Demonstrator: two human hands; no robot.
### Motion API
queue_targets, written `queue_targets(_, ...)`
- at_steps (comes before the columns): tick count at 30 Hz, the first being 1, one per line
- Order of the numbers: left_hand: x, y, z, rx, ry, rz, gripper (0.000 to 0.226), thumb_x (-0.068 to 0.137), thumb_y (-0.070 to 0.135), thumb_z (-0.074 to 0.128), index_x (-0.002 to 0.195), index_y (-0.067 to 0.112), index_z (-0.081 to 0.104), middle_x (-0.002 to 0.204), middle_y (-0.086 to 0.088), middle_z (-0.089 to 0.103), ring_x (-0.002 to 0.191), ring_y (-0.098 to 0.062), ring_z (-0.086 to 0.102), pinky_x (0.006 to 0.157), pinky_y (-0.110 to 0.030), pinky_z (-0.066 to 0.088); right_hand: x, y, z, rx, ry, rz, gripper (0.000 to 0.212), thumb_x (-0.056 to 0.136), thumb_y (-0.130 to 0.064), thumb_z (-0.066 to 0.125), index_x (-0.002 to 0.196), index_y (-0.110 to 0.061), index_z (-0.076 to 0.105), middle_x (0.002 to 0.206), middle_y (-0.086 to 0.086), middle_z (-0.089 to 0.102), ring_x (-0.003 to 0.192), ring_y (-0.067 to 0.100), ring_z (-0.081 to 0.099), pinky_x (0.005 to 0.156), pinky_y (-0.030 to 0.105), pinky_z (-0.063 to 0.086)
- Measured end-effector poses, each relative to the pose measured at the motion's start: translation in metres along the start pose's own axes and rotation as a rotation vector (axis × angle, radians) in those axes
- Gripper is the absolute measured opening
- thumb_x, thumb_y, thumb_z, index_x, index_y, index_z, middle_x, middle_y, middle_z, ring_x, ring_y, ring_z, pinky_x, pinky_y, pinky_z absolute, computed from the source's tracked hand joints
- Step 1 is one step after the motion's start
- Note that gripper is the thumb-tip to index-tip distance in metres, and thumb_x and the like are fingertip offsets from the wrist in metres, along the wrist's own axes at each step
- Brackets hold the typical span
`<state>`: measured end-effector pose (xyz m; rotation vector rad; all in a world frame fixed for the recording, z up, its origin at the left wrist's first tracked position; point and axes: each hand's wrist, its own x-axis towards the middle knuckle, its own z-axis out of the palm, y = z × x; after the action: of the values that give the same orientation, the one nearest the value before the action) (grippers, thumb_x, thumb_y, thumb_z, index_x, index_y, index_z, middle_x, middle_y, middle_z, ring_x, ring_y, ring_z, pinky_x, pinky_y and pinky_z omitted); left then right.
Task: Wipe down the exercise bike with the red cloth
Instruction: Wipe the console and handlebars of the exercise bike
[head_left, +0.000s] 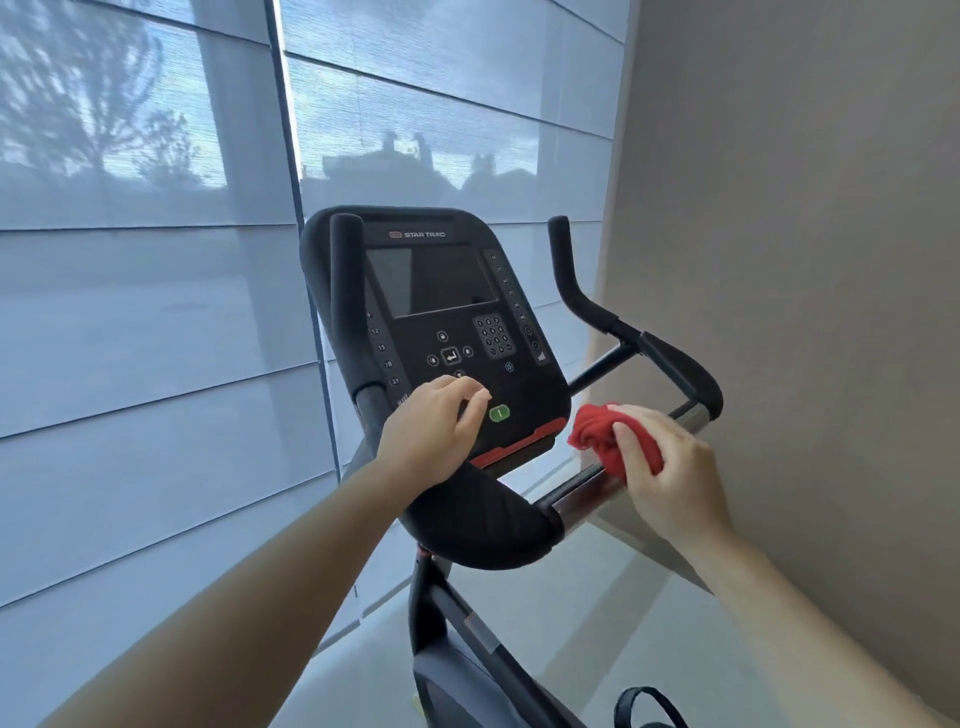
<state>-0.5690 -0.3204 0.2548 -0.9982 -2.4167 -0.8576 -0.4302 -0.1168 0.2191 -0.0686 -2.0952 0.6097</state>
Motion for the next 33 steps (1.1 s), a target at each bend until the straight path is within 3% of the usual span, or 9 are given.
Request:
queue_targets(4,-0.009,0.014,0.009,0.009,0.019,-0.054,0.034,0.098,0.039,0.034,0.107,0.026,0.064,0.11,0.008,0.062,0.105,-0.01,0.054,0.084,-0.035,0.047,-0.013,-0.011,0.019,-0.004,-0.316,-0.173,0.037,0.094,-0.038,0.046,0.122,-0.018,0.061,0.122,-0.006,0.062,0.115,0.006,0.053,0.103,0.033,0.043)
queue_targets(6,-0.014,0.018,0.013,0.083,0.029,-0.058,0.034,0.098,0.04,0.034,0.105,0.026,0.064,0.108,0.009,0.062,0.103,-0.011,0.054,0.08,-0.034,0.047,-0.03,-0.017,0.036,0.032,-0.324,-0.245,0.034,0.094,-0.036,0.044,0.117,-0.021,0.063,0.12,-0.007,0.064,0.115,0.004,0.053,0.106,0.038,0.038)
queue_targets(9,-0.014,0.019,0.014,0.176,0.021,-0.075,0.036,0.098,0.04,0.033,0.105,0.023,0.064,0.107,0.005,0.064,0.101,-0.014,0.056,0.078,-0.037,0.05,-0.033,-0.015,0.042,0.1,-0.275,-0.286,0.035,0.095,-0.04,0.04,0.111,-0.022,0.066,0.111,-0.009,0.067,0.109,0.004,0.056,0.104,0.038,0.039)
queue_targets(12,-0.014,0.02,0.015,0.198,0.044,-0.124,0.036,0.098,0.038,0.034,0.103,0.02,0.065,0.104,0.003,0.064,0.098,-0.017,0.057,0.078,-0.038,0.051,-0.017,-0.001,0.038,0.109,-0.279,-0.339,0.028,0.094,-0.031,0.045,0.098,-0.02,0.07,0.095,-0.007,0.071,0.093,0.01,0.062,0.091,0.036,0.047)
queue_targets(16,-0.013,0.018,0.015,0.212,0.125,-0.162,0.034,0.097,0.036,0.036,0.099,0.019,0.066,0.099,0.003,0.064,0.095,-0.015,0.057,0.075,-0.033,0.048,-0.011,0.007,0.041,0.092,-0.192,-0.303,0.023,0.093,-0.027,0.049,0.085,-0.02,0.069,0.08,-0.007,0.068,0.078,0.011,0.06,0.082,0.035,0.049)
queue_targets(20,-0.008,0.018,0.016,0.283,0.056,-0.191,0.032,0.096,0.038,0.04,0.104,0.021,0.065,0.106,0.002,0.065,0.098,-0.016,0.058,0.078,-0.035,0.051,-0.03,0.002,0.052,0.135,-0.184,-0.396,0.032,0.096,-0.038,0.039,0.099,-0.023,0.068,0.094,-0.009,0.069,0.093,0.005,0.059,0.097,0.023,0.039)
queue_targets(23,-0.007,0.017,0.018,0.328,0.039,-0.193,0.03,0.095,0.039,0.042,0.104,0.023,0.065,0.107,0.003,0.066,0.097,-0.016,0.059,0.076,-0.031,0.048,-0.022,0.015,0.047,0.134,-0.181,-0.434,0.032,0.095,-0.037,0.04,0.099,-0.021,0.068,0.094,-0.006,0.07,0.091,0.009,0.061,0.094,0.028,0.044)
queue_targets(29,-0.006,0.018,0.017,0.358,0.025,-0.169,0.028,0.092,0.042,0.044,0.102,0.027,0.065,0.103,0.006,0.066,0.092,-0.014,0.059,0.078,-0.034,0.049,-0.019,0.029,0.047,0.098,-0.099,-0.27,0.022,0.093,-0.033,0.047,0.09,-0.023,0.066,0.087,-0.009,0.067,0.085,0.008,0.059,0.091,0.035,0.048)
queue_targets(33,-0.006,0.018,0.017,0.349,0.007,-0.146,0.027,0.092,0.043,0.045,0.103,0.029,0.065,0.102,0.008,0.067,0.09,-0.012,0.061,0.08,-0.036,0.052,-0.021,0.031,0.046,0.083,-0.18,-0.388,0.026,0.093,-0.037,0.046,0.1,-0.022,0.067,0.096,-0.007,0.068,0.094,0.011,0.06,0.096,0.034,0.044)
